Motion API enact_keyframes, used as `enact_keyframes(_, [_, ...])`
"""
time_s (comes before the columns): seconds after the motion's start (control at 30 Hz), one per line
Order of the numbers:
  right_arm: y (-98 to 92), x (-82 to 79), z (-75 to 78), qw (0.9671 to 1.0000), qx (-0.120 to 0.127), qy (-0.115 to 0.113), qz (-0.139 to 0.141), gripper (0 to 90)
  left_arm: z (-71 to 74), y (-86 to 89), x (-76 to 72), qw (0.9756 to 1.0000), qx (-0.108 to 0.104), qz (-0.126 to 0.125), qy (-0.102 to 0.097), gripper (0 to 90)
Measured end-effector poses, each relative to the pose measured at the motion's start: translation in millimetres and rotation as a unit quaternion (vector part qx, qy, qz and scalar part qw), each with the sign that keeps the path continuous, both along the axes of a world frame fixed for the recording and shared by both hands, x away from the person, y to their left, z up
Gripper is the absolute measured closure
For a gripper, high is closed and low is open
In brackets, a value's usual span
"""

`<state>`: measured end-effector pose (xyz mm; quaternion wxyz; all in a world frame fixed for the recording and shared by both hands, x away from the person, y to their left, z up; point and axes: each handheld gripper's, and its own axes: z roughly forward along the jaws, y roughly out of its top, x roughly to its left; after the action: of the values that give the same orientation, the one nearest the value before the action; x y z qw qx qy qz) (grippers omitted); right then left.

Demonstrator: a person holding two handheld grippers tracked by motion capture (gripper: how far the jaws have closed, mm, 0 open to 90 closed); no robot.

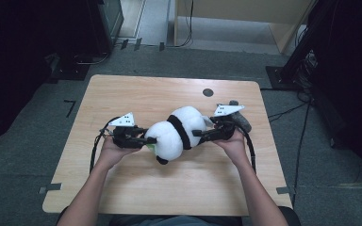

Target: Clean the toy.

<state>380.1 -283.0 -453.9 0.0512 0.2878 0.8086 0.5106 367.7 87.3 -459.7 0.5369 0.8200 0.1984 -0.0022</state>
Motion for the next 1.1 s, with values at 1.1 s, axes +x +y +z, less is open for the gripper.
enact_keyframes(1.1, [-89.8,-3.1,-21.5,0.953,-0.072,-0.048,-0.291,42.3,9.9,10.0,-1.6,0.9777,-0.042,0.205,-0.012,60.6])
